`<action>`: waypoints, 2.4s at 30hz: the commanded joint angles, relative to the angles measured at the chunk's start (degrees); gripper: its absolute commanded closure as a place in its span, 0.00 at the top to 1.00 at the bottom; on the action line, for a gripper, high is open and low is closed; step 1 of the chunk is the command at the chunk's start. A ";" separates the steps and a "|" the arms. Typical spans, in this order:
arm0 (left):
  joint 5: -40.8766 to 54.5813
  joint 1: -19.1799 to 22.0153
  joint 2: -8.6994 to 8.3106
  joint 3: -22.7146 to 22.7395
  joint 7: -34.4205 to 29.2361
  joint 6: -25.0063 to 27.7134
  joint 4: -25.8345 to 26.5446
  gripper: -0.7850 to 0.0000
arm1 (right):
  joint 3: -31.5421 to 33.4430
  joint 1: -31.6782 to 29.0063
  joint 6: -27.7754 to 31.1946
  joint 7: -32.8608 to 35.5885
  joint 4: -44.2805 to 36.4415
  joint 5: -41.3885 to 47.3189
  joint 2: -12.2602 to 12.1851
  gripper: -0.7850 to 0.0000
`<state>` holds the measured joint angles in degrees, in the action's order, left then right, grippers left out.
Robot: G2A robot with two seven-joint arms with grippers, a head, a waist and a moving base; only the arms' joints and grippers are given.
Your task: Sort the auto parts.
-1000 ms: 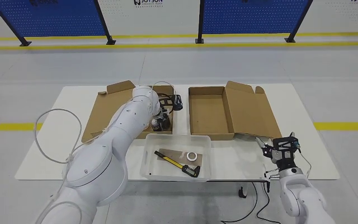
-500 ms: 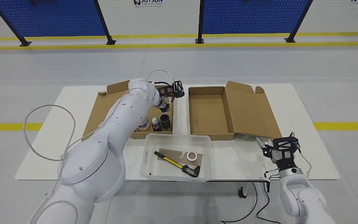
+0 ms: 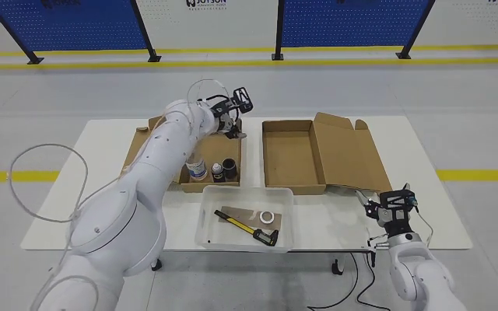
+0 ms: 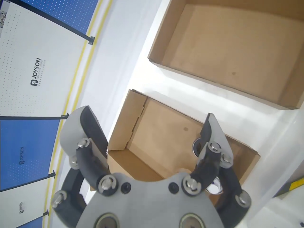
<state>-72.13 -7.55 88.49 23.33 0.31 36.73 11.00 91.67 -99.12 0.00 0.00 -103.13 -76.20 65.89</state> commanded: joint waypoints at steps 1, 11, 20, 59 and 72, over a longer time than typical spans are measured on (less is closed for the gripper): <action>0.84 0.10 -0.48 0.70 1.05 -0.31 0.62 1.00 | 0.00 0.00 0.00 0.00 0.00 0.00 0.00 1.00; 3.62 -1.14 -3.28 4.05 2.57 -3.17 6.52 1.00 | 0.00 0.00 0.00 0.00 0.00 0.00 0.00 1.00; 4.45 -4.90 -8.09 8.71 -1.11 -6.20 17.74 1.00 | 0.00 0.00 0.00 0.00 0.00 0.00 0.00 1.00; 0.43 -69.57 -28.90 67.03 -31.57 -19.50 97.71 1.00 | 0.00 0.00 0.00 0.00 0.00 0.00 0.00 1.00; 0.57 -81.51 -29.30 77.92 -28.52 -21.81 100.09 1.00 | 0.00 0.00 0.00 0.00 0.00 0.00 0.00 1.00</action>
<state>-71.71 -88.54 59.19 100.58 -28.62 15.08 111.27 91.67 -99.12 0.00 0.00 -103.13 -76.20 65.89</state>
